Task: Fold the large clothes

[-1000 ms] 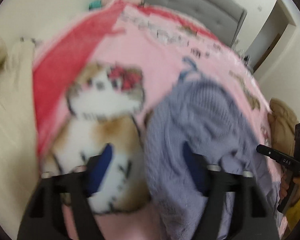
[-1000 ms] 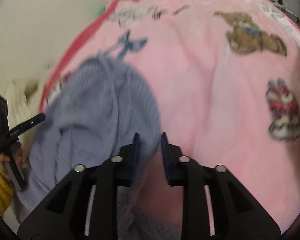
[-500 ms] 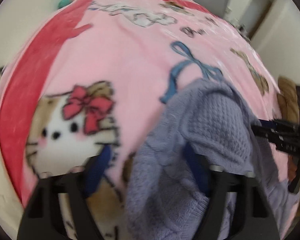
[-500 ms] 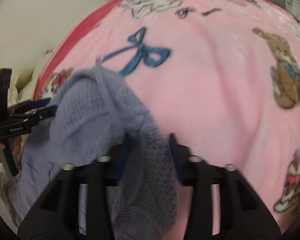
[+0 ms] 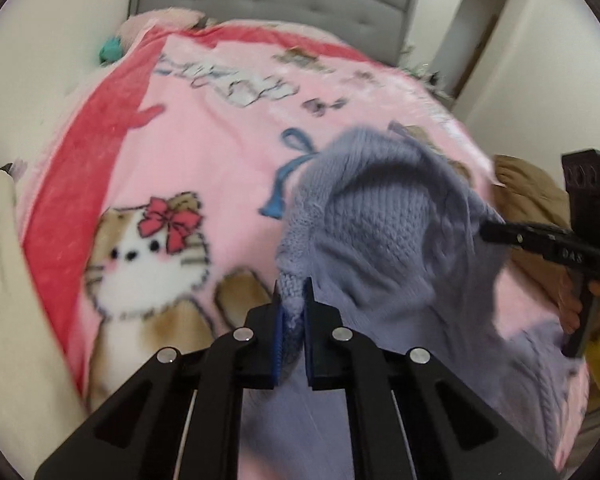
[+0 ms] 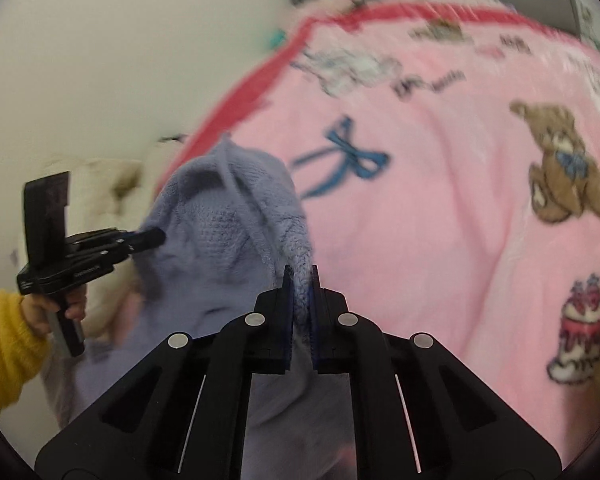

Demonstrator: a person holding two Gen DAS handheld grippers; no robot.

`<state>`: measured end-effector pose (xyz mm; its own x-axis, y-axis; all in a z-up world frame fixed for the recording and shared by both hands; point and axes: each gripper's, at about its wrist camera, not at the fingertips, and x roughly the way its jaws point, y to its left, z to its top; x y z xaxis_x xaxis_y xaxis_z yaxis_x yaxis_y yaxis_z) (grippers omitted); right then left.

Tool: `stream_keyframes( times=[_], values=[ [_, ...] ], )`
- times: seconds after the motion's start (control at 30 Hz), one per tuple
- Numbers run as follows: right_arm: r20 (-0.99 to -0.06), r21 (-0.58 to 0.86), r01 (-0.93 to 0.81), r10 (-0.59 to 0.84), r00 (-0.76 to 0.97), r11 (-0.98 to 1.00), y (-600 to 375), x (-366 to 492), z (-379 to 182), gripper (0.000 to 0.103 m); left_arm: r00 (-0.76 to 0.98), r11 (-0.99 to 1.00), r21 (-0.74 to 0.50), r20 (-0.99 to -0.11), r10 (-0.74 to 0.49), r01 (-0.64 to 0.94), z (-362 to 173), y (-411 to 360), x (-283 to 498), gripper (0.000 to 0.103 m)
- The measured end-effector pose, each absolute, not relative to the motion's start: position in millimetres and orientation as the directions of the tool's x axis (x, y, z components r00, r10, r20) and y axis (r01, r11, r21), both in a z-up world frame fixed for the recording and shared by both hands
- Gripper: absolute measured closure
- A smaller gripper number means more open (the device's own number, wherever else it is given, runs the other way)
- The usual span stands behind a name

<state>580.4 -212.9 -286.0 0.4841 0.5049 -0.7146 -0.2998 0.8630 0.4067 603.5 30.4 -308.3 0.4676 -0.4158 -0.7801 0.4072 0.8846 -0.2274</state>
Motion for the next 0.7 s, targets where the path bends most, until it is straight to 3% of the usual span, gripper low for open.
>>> stream_keyframes(
  times=[0.13,0.27,0.47,0.57,0.7],
  values=[
    [-0.632,0.439,-0.352,0.563,0.532,0.826,-213,512,-244,0.097,0.478,0.849,-0.243,-0.738,-0.476,0.470,-276,37,538,0.095],
    [-0.610,0.442,-0.362,0.571,0.549,0.821,-216,437,-227,0.097,0.484,0.818,-0.149,-0.742,-0.463,0.555,-261,34,453,0.095],
    [-0.696,0.425,-0.325,0.535,0.480,0.845,-212,334,-257,0.097,0.430,0.801,-0.174,-0.768,-0.474,0.573,-281,38,337,0.095],
    [-0.758,0.403,-0.294,0.496,0.423,0.867,-201,289,-296,0.097,0.356,0.815,-0.226,-0.814,-0.460,0.534,-318,33,296,0.095],
    [-0.825,0.326,-0.266,0.410,0.388,0.907,-184,260,-339,0.097,0.381,0.869,-0.189,-0.842,-0.383,0.457,-363,28,268,0.094]
  ],
)
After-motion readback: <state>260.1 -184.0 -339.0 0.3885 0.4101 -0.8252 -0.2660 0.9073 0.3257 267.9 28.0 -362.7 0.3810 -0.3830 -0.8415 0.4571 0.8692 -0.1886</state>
